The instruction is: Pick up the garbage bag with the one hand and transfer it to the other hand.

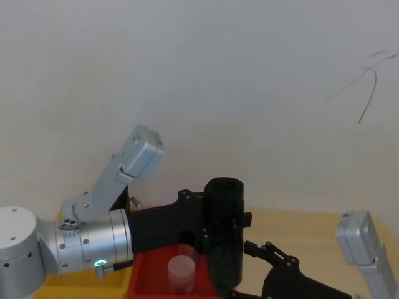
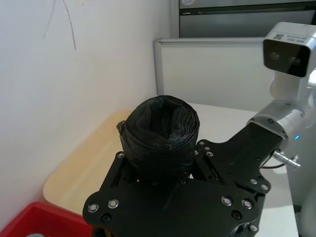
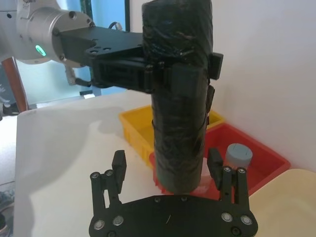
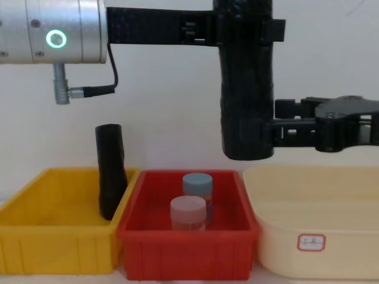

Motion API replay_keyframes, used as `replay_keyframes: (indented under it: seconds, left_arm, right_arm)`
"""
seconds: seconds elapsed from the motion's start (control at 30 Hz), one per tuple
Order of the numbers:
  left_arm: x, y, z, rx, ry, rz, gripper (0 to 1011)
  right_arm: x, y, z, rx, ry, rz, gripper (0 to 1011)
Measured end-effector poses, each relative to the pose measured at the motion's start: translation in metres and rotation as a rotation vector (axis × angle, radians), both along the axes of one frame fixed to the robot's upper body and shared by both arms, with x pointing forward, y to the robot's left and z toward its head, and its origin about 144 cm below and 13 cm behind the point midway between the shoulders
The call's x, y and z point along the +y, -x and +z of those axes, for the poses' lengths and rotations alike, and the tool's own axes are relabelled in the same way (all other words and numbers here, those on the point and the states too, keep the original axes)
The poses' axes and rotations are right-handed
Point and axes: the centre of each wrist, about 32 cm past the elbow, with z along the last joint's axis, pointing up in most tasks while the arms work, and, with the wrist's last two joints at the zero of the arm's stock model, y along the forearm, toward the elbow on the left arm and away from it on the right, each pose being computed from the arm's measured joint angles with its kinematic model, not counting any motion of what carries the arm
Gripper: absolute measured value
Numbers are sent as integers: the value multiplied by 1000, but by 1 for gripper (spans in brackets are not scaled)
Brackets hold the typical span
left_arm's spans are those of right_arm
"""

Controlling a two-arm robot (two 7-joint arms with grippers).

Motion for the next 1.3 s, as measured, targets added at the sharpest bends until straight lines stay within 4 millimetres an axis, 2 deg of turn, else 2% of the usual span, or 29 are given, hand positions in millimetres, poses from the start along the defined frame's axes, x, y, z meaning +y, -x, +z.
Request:
replay_keyframes:
  seconds: [0.8,1.03,1.13,1.23,1.27,1.3]
  left_arm:
    - [-9,2,-1,44,-5,-37,371]
    - [-10,2,-2,50,-3,-36,371]
    - [-11,2,-2,52,-3,-36,371]
    - [-11,2,-2,53,-2,-36,371]
    - [-11,2,-2,54,-2,-36,371]
    - [-11,2,-2,54,-2,-36,371]
  right_arm:
    - [13,-16,4,-21,-20,14,1000]
    - [15,-19,5,-22,-24,20,865]
    - [15,-19,5,-22,-26,22,751]
    - [16,-20,5,-22,-26,23,695]
    - [16,-20,5,-22,-27,24,633]
    - [16,-20,5,-22,-27,24,615]
